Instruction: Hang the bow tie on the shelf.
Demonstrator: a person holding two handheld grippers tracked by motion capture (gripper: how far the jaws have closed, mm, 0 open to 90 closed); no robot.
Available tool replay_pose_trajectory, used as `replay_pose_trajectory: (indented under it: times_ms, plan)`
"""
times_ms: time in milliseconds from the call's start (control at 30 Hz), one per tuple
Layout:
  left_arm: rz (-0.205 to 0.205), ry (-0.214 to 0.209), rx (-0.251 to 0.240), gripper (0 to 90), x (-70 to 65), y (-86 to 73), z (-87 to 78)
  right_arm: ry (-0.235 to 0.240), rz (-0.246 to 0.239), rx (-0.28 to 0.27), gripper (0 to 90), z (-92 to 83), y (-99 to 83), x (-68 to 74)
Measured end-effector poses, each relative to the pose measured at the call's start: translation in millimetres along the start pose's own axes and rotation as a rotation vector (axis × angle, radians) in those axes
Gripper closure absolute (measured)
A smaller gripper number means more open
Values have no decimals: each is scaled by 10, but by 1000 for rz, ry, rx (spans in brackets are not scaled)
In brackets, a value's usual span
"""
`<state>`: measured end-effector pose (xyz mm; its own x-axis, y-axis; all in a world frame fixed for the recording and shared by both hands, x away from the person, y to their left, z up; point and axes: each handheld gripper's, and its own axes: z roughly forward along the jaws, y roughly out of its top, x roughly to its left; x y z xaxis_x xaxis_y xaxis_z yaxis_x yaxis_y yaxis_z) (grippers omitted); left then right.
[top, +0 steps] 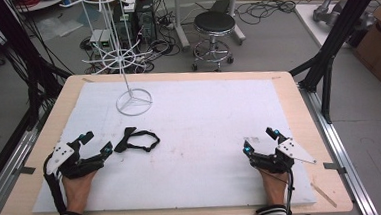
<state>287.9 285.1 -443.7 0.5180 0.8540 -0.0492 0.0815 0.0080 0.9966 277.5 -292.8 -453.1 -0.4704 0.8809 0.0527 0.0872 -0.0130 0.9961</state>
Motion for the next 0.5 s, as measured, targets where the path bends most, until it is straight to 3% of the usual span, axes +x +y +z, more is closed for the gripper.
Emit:
replay_pose_trajectory:
  times_ms: [300,500]
  plan:
    - [80,19,146,167,10,377,129,-2,-2,-1,36,-1,0,2]
    - [63,3,284,166,39,514,289,-3,-1,-2,36,-1,-1,2]
